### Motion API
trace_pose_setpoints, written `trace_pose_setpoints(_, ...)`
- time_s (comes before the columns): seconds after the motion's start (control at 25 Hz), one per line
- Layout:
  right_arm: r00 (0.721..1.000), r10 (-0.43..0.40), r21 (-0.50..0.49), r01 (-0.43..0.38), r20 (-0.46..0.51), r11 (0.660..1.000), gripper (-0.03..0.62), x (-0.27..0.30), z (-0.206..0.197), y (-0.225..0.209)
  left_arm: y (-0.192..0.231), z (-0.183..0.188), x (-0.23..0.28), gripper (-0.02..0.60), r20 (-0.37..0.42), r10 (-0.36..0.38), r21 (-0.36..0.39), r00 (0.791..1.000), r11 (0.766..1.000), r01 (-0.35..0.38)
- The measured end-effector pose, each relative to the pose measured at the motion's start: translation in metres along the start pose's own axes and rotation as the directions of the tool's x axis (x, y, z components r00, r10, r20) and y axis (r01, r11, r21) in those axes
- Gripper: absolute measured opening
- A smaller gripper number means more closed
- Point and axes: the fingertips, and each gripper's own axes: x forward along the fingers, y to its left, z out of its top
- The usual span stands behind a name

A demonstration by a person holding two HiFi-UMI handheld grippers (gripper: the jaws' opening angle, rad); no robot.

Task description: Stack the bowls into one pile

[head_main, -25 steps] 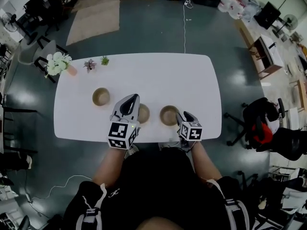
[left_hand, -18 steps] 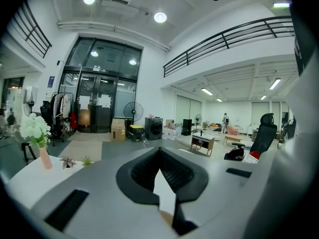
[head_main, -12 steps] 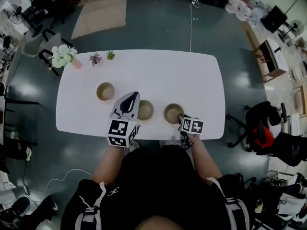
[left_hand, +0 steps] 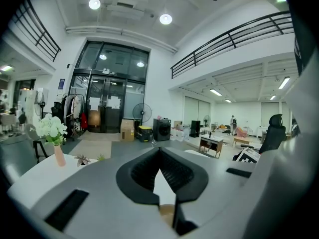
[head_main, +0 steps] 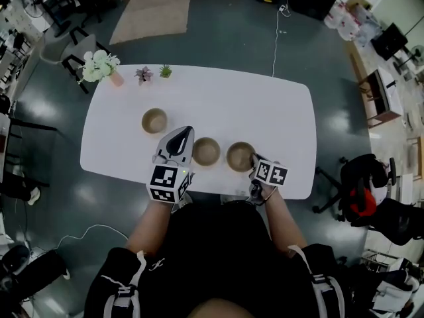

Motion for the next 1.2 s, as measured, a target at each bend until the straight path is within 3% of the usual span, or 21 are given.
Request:
trace_pose_setpoints(0.32,0.992,0.125,-0.082,-0.123,0.027,0.989,0.038,0.013,0.031,0.073,0.037,-0.008,-0.03,0.012,0.011,0.09,-0.031,0.996,0.995,-0.09)
trace_pose_setpoints(0.6,0.98,0.198,-0.132,-0.201,-0.03,0.971,0.041,0.039,0.022,0.125,0.066,-0.019,-0.062,0.012,0.004,0.178,-0.055,0.984,0.983,-0.177)
trace_pose_setpoints(0.92,0.976,0.188,-0.179,-0.205,-0.111,0.962,0.045,0.068,-0.003,0.145,0.092,-0.027,-0.089,0.012,-0.006,0.256,-0.068,0.967,0.964,-0.255)
trace_pose_setpoints(1.2,0.975,0.162,-0.225,-0.193,-0.151,0.955,0.067,0.079,-0.016,0.146,0.102,-0.031,-0.097,0.012,-0.021,0.275,-0.074,0.961,0.958,-0.276)
